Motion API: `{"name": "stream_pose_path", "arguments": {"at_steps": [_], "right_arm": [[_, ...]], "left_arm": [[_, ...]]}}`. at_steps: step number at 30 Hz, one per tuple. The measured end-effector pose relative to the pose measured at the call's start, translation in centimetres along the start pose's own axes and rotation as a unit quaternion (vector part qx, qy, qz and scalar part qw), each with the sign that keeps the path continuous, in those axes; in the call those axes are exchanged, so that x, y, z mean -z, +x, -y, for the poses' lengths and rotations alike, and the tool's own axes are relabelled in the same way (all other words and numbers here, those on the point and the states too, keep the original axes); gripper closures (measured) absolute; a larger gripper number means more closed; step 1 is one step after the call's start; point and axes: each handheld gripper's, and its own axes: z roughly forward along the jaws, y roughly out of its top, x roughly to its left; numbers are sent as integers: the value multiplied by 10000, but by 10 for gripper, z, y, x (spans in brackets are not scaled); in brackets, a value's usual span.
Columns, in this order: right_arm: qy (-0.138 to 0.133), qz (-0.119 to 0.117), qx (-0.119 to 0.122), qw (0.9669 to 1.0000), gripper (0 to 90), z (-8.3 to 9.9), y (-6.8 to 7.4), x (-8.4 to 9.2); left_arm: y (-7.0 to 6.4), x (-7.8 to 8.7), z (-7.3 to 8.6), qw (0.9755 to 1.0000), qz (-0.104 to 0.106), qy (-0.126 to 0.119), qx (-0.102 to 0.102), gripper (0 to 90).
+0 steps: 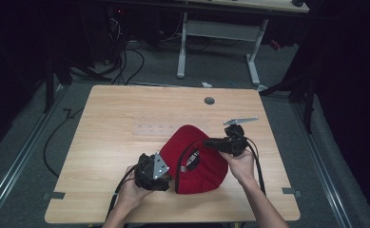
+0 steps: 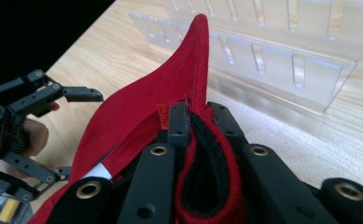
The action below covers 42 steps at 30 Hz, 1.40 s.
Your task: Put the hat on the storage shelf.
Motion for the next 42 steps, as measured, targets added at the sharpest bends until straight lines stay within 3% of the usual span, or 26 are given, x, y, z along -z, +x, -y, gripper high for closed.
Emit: {"name": "stream_pose_path", "arguments": {"at_steps": [10, 16, 20, 29, 32, 36, 42], "right_arm": [[198, -52, -29, 9998, 806, -1, 0, -4], [266, -167, -126, 9994, 805, 0, -1, -7], [418, -346, -141, 9984, 803, 2, 5, -15], [377, -453, -175, 9981, 791, 1, 5, -13], [363, -502, -160, 9980, 786, 1, 6, -10], [374, -635, -96, 9972, 775, 2, 5, -7], [355, -634, -97, 9973, 763, 2, 3, -6]], "left_arm": [[0, 4, -7, 9998, -4, -212, 42, 218], [0, 1, -5, 9998, -73, -161, -8, 235], [-7, 0, -6, 9997, 125, -199, -108, 345], [-4, 3, -12, 9997, 153, -155, -86, 553], [-3, 6, -16, 9997, 214, -147, 32, 576], [-4, 11, -21, 9996, 297, -10, -2, 631], [-6, 14, -22, 9979, 621, 152, 102, 720]]}}
